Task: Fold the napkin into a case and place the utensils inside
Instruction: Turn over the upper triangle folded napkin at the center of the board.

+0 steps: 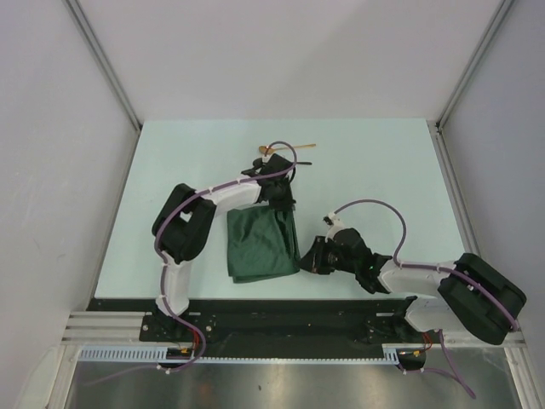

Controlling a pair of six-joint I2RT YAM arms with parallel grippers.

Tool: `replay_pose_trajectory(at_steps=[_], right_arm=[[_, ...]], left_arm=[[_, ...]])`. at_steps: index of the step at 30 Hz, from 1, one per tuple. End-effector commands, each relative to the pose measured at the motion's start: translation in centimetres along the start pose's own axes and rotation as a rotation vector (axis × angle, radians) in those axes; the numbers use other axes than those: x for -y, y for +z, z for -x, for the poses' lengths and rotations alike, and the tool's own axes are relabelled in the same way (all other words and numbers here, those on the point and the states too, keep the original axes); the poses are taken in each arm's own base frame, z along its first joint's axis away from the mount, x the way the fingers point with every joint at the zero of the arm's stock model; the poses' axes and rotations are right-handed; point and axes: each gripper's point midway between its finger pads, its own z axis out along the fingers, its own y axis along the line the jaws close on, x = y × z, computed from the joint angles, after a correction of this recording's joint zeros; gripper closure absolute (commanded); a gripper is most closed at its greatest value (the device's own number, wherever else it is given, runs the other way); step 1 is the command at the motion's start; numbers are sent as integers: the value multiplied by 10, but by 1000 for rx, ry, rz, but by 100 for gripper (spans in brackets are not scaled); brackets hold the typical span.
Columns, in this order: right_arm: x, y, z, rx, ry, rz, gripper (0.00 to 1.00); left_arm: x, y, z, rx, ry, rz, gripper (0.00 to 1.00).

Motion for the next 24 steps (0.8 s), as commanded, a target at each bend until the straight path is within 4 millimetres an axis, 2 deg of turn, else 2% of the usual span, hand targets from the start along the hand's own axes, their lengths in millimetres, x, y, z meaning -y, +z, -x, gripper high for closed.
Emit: replay_pose_trajectory(at_steps=[1,2,3,4,5,6,7,8,10,11,12,13,14,15,16,17,18,19,20,22,23,24], right_arm=[[24,-21,-30,-140,13,-100,69],[36,-29,-34,-163,20,-164,58],[38,-31,-25,-143,25,-190,51],[36,-36,-16,-120,26,-190,46],[50,-44,-13,-125,52,-246,41],[52,-47,-6,-112,59,-259,40],[48,-50,4,-92,57,-252,39],[52,-55,16,-58,72,-269,37],[46,-57,36,-24,53,-243,34],[48,-56,41,-23,52,-245,34],[50,-56,51,-16,49,-236,34],[40,-52,66,5,26,-199,34],[45,-45,66,-26,31,-211,34],[42,-40,70,-36,1,-201,35],[41,-36,72,-48,-8,-200,36],[35,-32,77,-52,-19,-188,36],[38,-27,73,-76,-17,-193,36],[36,-24,73,-75,-24,-179,36],[35,-22,70,-86,-26,-171,36],[33,-16,60,-117,-48,-171,36],[35,-15,55,-133,-58,-178,37],[39,-11,49,-149,-76,-207,38]], left_arm=[[31,-13,75,246,9,-64,62],[39,-19,81,251,15,-81,55],[43,-22,83,247,26,-89,49],[45,-27,80,226,46,-89,37],[56,-39,91,239,55,-107,24],[61,-48,95,239,71,-107,16],[59,-56,96,227,109,-88,12],[68,-70,103,245,125,-108,11],[72,-95,111,270,138,-119,5],[77,-102,107,252,151,-150,4],[79,-117,109,271,155,-162,5],[75,-123,106,265,161,-154,5],[66,-124,98,243,164,-141,5],[61,-127,93,234,166,-143,6],[64,-146,92,260,172,-179,7],[49,-136,71,213,177,-166,9],[46,-137,64,202,174,-179,10],[44,-151,59,209,172,-194,13],[30,-144,41,169,169,-177,15],[24,-150,29,162,172,-200,17],[16,-155,17,157,172,-201,18],[-2,-153,5,146,174,-162,18]])
